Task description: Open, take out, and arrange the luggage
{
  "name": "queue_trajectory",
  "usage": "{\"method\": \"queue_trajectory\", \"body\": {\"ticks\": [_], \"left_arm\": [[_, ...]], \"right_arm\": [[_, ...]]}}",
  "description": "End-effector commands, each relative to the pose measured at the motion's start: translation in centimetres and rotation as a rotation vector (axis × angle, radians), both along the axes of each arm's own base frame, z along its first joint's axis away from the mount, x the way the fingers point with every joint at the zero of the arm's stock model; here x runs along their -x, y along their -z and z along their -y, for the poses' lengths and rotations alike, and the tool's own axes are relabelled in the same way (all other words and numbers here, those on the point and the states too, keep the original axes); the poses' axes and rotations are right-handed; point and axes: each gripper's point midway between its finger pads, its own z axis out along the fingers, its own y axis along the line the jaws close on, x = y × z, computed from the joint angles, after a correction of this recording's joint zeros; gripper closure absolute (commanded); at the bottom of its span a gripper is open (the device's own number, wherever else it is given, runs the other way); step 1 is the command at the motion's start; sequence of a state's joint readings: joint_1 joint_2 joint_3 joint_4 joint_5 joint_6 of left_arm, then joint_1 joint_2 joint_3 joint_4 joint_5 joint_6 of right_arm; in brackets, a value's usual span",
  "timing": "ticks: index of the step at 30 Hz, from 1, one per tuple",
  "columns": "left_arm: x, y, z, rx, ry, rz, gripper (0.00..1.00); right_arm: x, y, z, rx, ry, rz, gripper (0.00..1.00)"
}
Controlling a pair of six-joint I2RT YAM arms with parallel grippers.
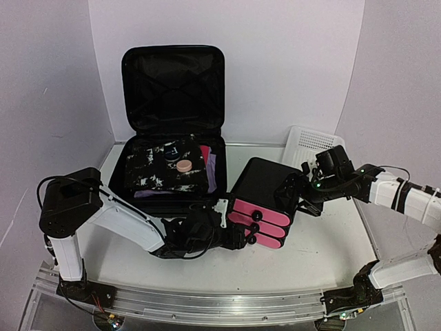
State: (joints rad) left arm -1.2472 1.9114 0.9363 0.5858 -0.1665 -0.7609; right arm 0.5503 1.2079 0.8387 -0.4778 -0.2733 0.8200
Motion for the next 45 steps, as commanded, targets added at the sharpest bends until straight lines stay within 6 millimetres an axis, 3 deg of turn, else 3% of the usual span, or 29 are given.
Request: {"method": "queue_trajectory", "body": {"ticks": [1, 4, 8, 15, 19, 38, 45], "left_arm": [[1.7, -2.4, -1.1, -0.048, 0.045, 0.189, 0.25], [3.2, -4.5, -1.5, -0.106, 0.080, 0.421, 0.12], [3.9, -5.3, -1.2, -0.127, 0.073, 0.568, 0.11], [2.8, -4.8, -0.2, -0.155, -0.017, 0.653, 0.23], [2.3, -4.6, 0.7, -0.169, -0.030, 0.693, 0.34], [-0.6, -3.1, 2.3, -0.241, -0.143, 0.728, 0.37], [-0.6, -2.8, 2.3, -0.255, -0.135, 0.736, 0.47]], "right_arm": [[0.4, 0.4, 0.3, 0.070, -0.027, 0.003, 0.02], [0.4, 0.2, 0.4, 0.072, -0.026, 0.009, 0.02], [0.5, 0.2, 0.4, 0.081, -0.034, 0.006, 0.02], [0.5, 0.4, 0.5, 0.094, -0.036, -0.005, 0.02], [0.5, 0.3, 0.6, 0.095, -0.032, -0.001, 0.02], [0.4, -0.2, 0.4, 0.091, -0.037, 0.012, 0.02], [0.3, -0.3, 0.4, 0.093, -0.036, 0.016, 0.02]]}}
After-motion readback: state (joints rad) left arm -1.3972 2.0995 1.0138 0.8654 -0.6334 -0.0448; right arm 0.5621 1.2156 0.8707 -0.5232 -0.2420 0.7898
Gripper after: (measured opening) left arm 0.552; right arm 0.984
